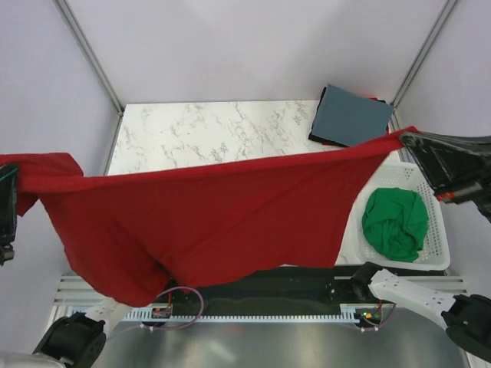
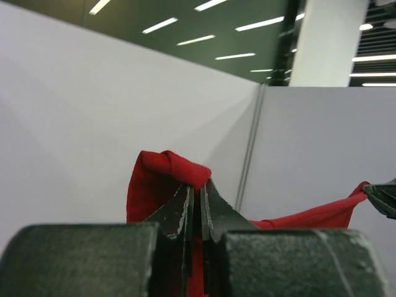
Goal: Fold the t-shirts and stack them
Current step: Flatten the tshirt out
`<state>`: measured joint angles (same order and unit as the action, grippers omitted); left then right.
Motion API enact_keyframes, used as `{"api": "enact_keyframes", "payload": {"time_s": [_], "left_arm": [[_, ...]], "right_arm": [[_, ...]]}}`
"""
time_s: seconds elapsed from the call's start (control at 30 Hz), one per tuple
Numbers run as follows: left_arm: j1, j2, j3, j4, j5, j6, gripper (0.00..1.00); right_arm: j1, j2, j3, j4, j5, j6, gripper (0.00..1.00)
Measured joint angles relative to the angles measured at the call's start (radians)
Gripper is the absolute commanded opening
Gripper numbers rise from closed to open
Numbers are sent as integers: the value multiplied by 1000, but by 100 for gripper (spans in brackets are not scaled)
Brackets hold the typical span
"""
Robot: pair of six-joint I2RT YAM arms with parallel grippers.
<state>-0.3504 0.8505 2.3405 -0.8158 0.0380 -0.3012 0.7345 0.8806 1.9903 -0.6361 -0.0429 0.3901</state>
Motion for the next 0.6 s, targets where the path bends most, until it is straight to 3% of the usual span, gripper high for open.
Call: {"api": "enact_keyframes", "payload": {"time_s": [0.17, 0.27, 0.4, 0.5, 0.53, 0.57, 0.6], "left_arm": [[30, 2, 24, 96, 139, 8, 2], [58, 18, 10, 141, 178, 7, 2], [100, 50, -131, 210, 180, 19, 2], [100, 142, -282, 249, 132, 37, 2], [101, 208, -309, 242, 109, 45, 4], [105, 290, -311, 233, 89, 49, 12], [112, 397, -306, 226, 73, 51, 37]], "right_arm": [[-53, -68, -11, 108, -92, -11, 0], [-111, -73, -9, 127, -63, -13, 0], [-149, -2, -25, 78, 173, -24, 0], [-165, 121, -151, 66, 450, -24, 0], [-201, 198, -194, 54, 503, -13, 0], [-249, 273, -221, 50, 516, -1, 0], [-311, 396, -264, 43, 512, 28, 11]]}}
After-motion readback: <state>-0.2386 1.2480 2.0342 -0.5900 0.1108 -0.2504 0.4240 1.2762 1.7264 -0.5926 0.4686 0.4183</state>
